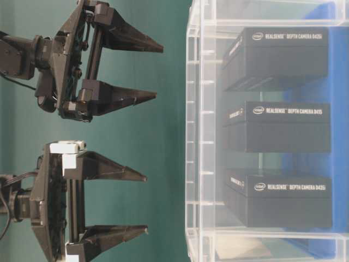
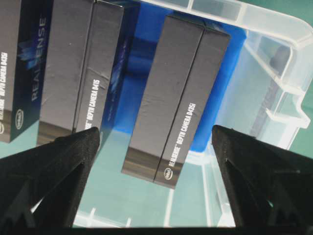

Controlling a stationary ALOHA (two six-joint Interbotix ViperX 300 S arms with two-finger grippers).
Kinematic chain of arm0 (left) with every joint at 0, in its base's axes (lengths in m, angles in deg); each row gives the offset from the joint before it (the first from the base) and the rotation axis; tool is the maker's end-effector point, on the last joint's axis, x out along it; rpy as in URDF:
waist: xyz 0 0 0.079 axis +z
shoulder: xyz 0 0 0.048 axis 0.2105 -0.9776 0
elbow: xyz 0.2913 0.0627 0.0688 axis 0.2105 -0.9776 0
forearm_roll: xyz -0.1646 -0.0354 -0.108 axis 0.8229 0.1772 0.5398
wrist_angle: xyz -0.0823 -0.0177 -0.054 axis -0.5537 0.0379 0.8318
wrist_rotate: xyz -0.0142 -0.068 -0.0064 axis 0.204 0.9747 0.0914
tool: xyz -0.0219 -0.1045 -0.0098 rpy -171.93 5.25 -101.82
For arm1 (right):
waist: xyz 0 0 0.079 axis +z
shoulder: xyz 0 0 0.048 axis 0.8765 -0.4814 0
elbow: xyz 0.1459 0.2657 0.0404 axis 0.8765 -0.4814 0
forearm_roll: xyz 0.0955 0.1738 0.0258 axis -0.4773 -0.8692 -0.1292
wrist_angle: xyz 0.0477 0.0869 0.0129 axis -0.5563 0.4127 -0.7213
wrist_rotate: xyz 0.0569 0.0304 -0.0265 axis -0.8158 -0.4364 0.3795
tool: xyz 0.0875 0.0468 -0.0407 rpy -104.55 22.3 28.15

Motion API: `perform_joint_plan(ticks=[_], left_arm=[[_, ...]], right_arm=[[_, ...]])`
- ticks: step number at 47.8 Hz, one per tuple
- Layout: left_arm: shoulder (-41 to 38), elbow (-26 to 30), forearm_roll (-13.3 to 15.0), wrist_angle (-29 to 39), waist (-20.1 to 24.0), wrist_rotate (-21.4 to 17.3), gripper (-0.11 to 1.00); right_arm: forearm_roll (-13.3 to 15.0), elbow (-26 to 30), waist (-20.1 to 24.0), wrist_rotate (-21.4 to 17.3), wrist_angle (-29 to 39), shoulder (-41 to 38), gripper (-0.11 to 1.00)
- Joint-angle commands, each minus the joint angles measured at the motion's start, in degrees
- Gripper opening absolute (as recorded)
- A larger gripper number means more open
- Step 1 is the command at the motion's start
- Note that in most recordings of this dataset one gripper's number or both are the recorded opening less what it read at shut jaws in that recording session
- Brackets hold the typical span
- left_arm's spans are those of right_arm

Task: Take the box out of the case with both arms.
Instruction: 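Open both grippers above the left and right black boxes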

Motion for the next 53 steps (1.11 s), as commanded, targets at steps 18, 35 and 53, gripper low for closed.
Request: perform_joint_plan(ticks=[18, 35, 53], left_arm=[[-0.5, 1.4, -0.2, -2.1, -0.1, -1.2, 0.83], [-0.5, 1.3, -0.3, -2.9, -0.1, -1.6, 0.83], [-0.5, 1.2, -0.4, -3.6, -0.1, -1.7, 0.83]], right_arm=[[0.2, 1.4, 0.1, 0.0, 0.0, 0.8, 0.96], [0.1, 1.4, 0.1, -0.1, 0.1, 0.8, 0.96], [-0.2, 1.4, 0.1, -0.1, 0.5, 0.8, 0.96]])
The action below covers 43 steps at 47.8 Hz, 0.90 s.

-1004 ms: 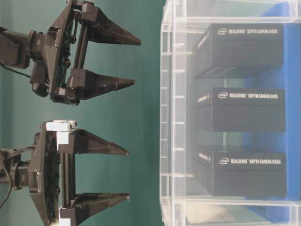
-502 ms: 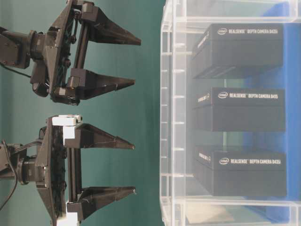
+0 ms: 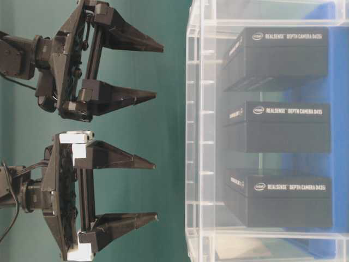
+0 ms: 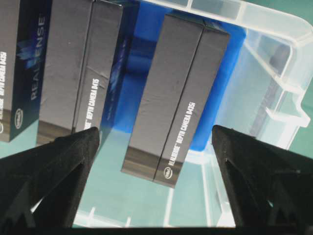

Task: Take the box out of the case with both arms.
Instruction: 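Open both grippers above the left and right black boxes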

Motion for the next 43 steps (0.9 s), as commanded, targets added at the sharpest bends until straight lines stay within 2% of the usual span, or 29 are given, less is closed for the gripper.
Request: perform_joint_plan(ticks=[1, 43], left_arm=[[1.1, 1.1, -0.3, -0.2, -0.1, 0.0, 0.83], [1.1, 1.1, -0.3, -0.4, 0.2, -0.6, 0.83]], right_arm=[[-0.1, 1.4, 0.1, -0.1, 0.2, 0.8, 0.96], [-0.1, 1.4, 0.1, 0.0, 0.3, 0.8, 0.96]])
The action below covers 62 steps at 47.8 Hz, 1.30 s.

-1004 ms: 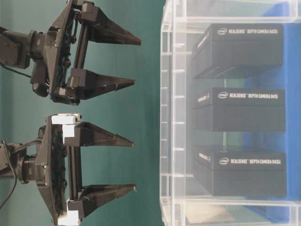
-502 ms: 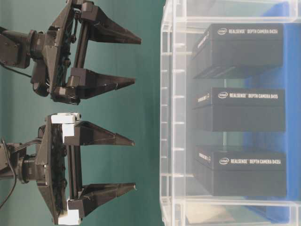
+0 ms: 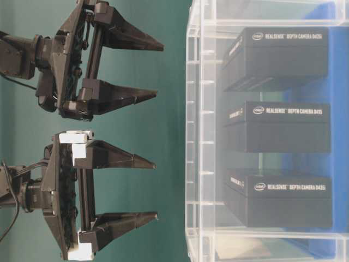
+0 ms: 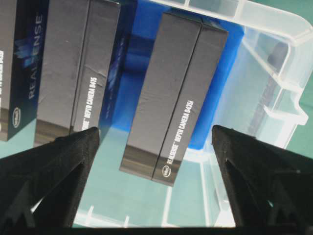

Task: Take the box out of the case with both arms.
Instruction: 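Open both grippers above the left and right black boxes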

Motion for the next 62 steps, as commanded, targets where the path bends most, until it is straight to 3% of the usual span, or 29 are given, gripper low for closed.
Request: perform_joint_plan(ticks=[1, 43, 62], left_arm=[[1.0, 1.2, -0.2, -0.2, 0.2, -0.1, 0.83], [1.1, 0.2, -0.6, -1.5, 0.4, -0.1, 0.83], [1.3, -4.5, -1.2, -6.1, 0.4, 0.4, 0.83]], right_arm=[[0.0, 1.4, 0.1, 0.0, 0.0, 0.8, 0.96], [-0.7, 1.3, 0.1, -0.4, 0.8, -0.4, 0.96], [-0.7, -1.2, 0.1, -0.9, -0.6, -1.9, 0.96]])
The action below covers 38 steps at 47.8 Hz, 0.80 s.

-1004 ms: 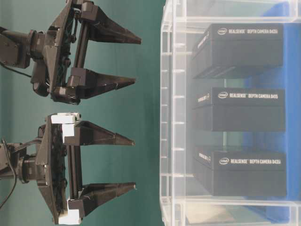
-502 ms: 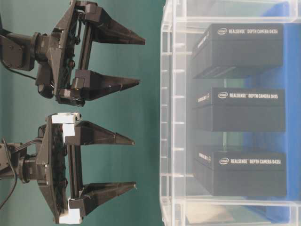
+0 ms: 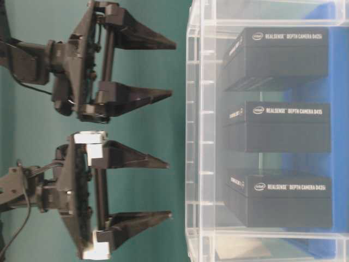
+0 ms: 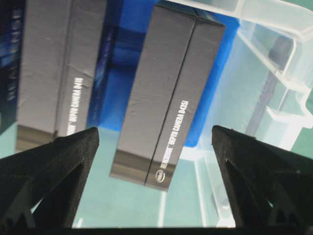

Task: Take the box out of the case with both arms.
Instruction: 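Open both grippers above the left and right black boxes, then lower both grippers and close on the outer black boxes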

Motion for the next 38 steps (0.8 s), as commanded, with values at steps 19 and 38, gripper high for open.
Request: perform_joint_plan(ticks=[19, 38], left_arm=[[0.9, -7.9, -0.4, -9.9, 0.5, 0.5, 0.83], [-0.8, -11.2, -0.4, -14.3, 1.5, 0.5, 0.83]], right_arm=[[0.2, -6.2, 0.0, -3.3, -7.9, 0.5, 0.96], [0.3, -9.7, -0.4, -4.2, -12.0, -1.0, 0.96]])
